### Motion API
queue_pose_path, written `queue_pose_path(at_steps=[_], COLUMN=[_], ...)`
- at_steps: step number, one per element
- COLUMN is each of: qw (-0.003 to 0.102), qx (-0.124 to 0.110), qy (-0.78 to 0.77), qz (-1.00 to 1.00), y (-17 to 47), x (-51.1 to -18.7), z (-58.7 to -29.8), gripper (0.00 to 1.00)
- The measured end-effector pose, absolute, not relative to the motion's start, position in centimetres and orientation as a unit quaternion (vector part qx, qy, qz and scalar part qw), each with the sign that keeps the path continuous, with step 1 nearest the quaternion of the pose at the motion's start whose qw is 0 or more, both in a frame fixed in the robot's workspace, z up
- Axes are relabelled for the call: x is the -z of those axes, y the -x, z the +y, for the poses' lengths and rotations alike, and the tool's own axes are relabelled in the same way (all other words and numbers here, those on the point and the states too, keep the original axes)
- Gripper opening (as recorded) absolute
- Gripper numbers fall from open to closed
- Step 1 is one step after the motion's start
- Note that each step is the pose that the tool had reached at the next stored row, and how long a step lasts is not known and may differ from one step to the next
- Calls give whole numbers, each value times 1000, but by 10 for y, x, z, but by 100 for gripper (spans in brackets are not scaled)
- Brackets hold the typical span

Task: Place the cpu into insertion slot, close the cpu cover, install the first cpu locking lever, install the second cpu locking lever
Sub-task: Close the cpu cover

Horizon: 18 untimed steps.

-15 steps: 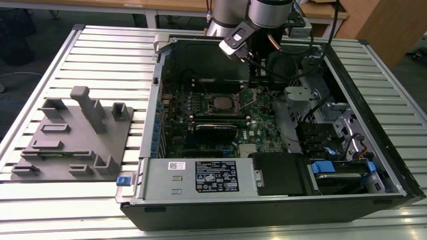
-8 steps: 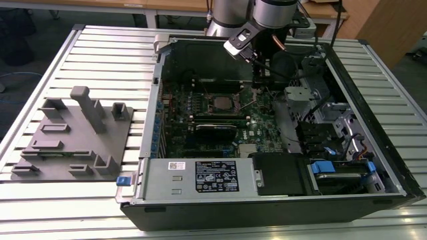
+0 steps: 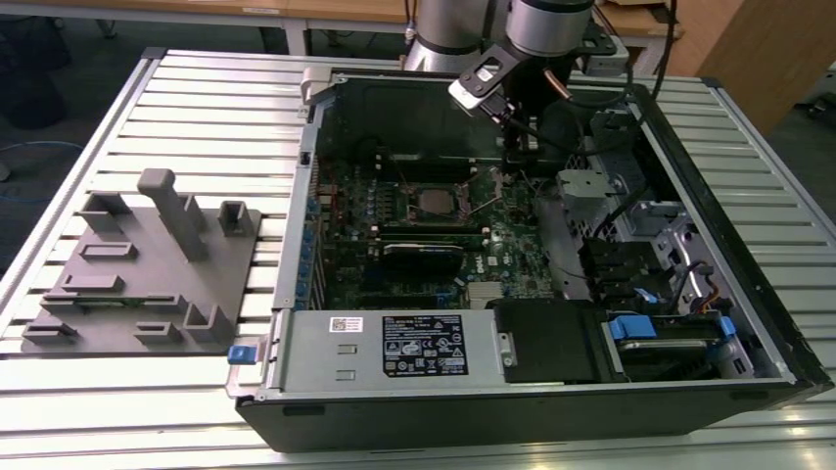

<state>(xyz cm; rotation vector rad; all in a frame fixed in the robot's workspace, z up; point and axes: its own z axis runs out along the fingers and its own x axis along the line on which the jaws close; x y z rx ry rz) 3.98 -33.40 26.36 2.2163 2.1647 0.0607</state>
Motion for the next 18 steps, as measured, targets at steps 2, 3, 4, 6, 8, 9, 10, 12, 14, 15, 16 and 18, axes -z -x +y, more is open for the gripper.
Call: queue_pose_path(at_steps=[2,3,4,6,8,9,10,12,14,15,16,18], qw=[21,21,21,21,21,21,21,21,21,21,22,21], qx=[-20,-20,-20,-20,-20,-20,-20,-20,-20,-20,-19,-20], qy=[-715,-715,-715,-715,-715,-715,-715,-716,-716,-716,-716,-716], qz=[698,698,698,698,698,698,698,698,698,698,698,697], y=[-43,-44,-45,-46,-47,-48,-48,-49,-49,-49,-49,-49], x=[-264,-263,-263,-263,-262,-260,-259,-256,-252,-250,-249,-245], z=[-334,-334,-334,-334,-334,-334,-334,-334,-334,-334,-334,-334], gripper=[10,10,10,10,10,10,10,10,10,10,10,10])
